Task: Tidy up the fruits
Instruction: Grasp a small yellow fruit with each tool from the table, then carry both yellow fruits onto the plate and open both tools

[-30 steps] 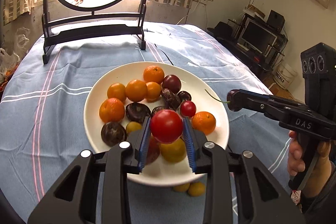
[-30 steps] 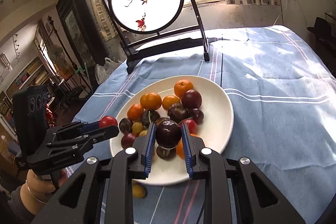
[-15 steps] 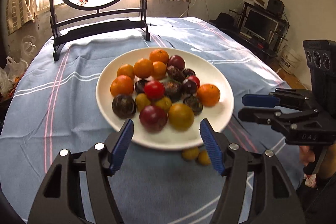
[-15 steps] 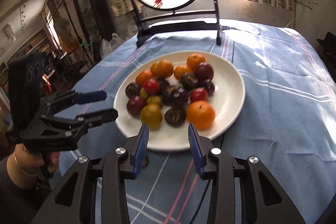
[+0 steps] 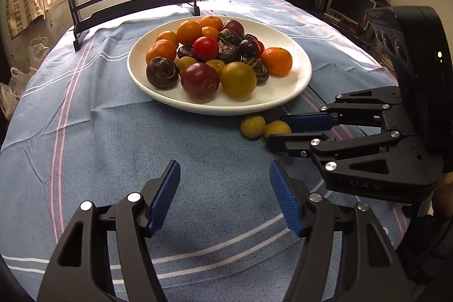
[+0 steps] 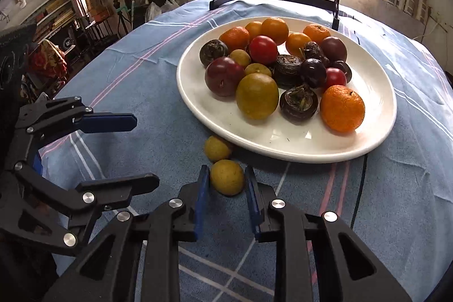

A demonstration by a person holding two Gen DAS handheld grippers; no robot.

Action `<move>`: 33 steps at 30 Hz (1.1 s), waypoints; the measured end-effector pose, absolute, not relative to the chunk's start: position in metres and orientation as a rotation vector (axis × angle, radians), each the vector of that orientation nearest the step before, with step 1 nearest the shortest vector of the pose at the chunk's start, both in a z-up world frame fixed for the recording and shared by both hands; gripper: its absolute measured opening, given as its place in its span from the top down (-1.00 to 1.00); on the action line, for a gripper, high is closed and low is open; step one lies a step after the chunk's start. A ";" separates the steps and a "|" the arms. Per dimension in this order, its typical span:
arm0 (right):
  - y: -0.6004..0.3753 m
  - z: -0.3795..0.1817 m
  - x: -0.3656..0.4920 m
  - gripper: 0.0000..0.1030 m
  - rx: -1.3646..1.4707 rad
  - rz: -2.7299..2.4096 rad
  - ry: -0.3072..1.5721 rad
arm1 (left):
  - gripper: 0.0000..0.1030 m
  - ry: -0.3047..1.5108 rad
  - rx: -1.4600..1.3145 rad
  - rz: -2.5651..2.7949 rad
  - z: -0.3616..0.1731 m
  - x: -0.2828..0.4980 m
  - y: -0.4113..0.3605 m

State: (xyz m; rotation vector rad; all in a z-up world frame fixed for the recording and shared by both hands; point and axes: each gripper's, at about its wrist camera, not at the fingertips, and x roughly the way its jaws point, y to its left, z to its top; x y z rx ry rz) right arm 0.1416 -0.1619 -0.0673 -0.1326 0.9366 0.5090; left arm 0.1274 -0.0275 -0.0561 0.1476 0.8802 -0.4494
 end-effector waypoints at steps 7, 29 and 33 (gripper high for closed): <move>-0.215 -0.048 0.109 0.51 -0.005 0.470 0.847 | -0.24 0.905 0.159 -0.464 -0.060 0.142 -0.061; -0.267 -0.040 0.076 0.51 0.132 0.513 0.800 | 0.55 0.847 0.145 -0.464 -0.044 0.136 -0.068; -0.265 -0.016 0.088 0.51 0.138 0.528 0.762 | 0.55 0.792 0.118 -0.461 -0.019 0.140 -0.054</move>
